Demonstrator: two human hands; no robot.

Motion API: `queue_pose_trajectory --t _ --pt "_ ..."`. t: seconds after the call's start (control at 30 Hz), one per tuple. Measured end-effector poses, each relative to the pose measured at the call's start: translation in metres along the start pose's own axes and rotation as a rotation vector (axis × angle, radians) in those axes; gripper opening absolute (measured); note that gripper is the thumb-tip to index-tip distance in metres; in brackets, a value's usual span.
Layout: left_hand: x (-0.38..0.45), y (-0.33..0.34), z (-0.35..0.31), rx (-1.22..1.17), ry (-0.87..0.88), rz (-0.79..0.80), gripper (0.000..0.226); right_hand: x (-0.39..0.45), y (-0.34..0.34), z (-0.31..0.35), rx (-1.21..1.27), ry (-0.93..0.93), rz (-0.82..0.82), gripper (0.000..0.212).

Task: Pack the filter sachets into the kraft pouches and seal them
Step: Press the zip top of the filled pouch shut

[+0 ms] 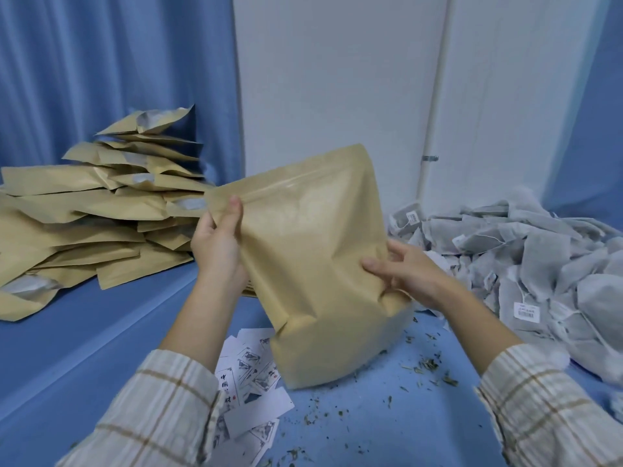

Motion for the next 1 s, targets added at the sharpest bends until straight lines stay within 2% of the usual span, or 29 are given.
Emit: queue_pose_trajectory --t 0.07,0.1,0.2,0.27,0.3,0.37,0.5,0.57,0.67,0.73,0.8,0.9,0.93,1.0 --pt "0.000 -0.003 0.004 0.088 0.003 0.022 0.008 0.002 -0.003 -0.009 0.063 -0.040 -0.101 0.044" --pt "-0.001 -0.005 0.008 0.170 -0.016 0.071 0.020 0.003 -0.003 -0.010 0.099 -0.050 -0.167 0.041" --pt "-0.017 -0.020 0.037 0.537 -0.299 0.373 0.068 0.004 -0.002 -0.013 0.210 -0.056 -0.333 0.023" --pt "-0.035 -0.039 0.055 0.692 -0.505 0.553 0.063 0.005 0.006 -0.015 0.186 -0.066 -0.401 0.015" --pt "-0.038 -0.048 0.059 0.686 -0.556 0.571 0.058 0.005 0.012 -0.016 0.175 -0.067 -0.420 0.013" --pt "-0.035 -0.062 0.055 0.652 -0.543 0.514 0.056 0.005 0.027 -0.020 0.221 -0.025 -0.357 0.015" --pt "-0.017 -0.099 0.028 0.620 -0.439 0.269 0.055 -0.002 0.068 -0.036 0.293 0.139 0.032 0.042" --pt "-0.015 -0.120 0.015 0.614 -0.445 0.225 0.049 -0.001 0.091 -0.044 0.348 0.185 0.089 0.046" --pt "-0.008 -0.158 -0.005 0.443 -0.531 0.164 0.042 0.010 0.138 -0.046 0.454 0.236 0.061 0.042" --pt "0.002 -0.183 -0.023 0.183 -0.528 0.142 0.044 0.019 0.173 -0.041 0.554 0.262 0.036 0.032" --pt "0.013 -0.208 -0.040 -0.158 -0.498 0.116 0.055 0.032 0.218 -0.032 0.628 0.267 0.033 0.023" --pt "0.033 -0.233 -0.071 -0.575 -0.327 0.129 0.067 0.062 0.320 0.002 0.654 0.222 0.091 0.023" --pt "0.043 -0.238 -0.082 -0.625 -0.253 0.099 0.070 0.072 0.361 0.017 0.669 0.214 0.140 0.024" --pt "0.065 -0.244 -0.107 -0.558 -0.119 0.022 0.074 0.083 0.447 0.050 0.688 0.281 0.291 0.027"
Point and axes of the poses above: each hand's wrist, its own x-axis towards the middle knuckle, its own y-axis out of the palm, z = x × y, the point moved 5 cm from there along x, towards the middle knuckle, and after that the axes turned 9 degrees about -z, right-handed, at the moved point
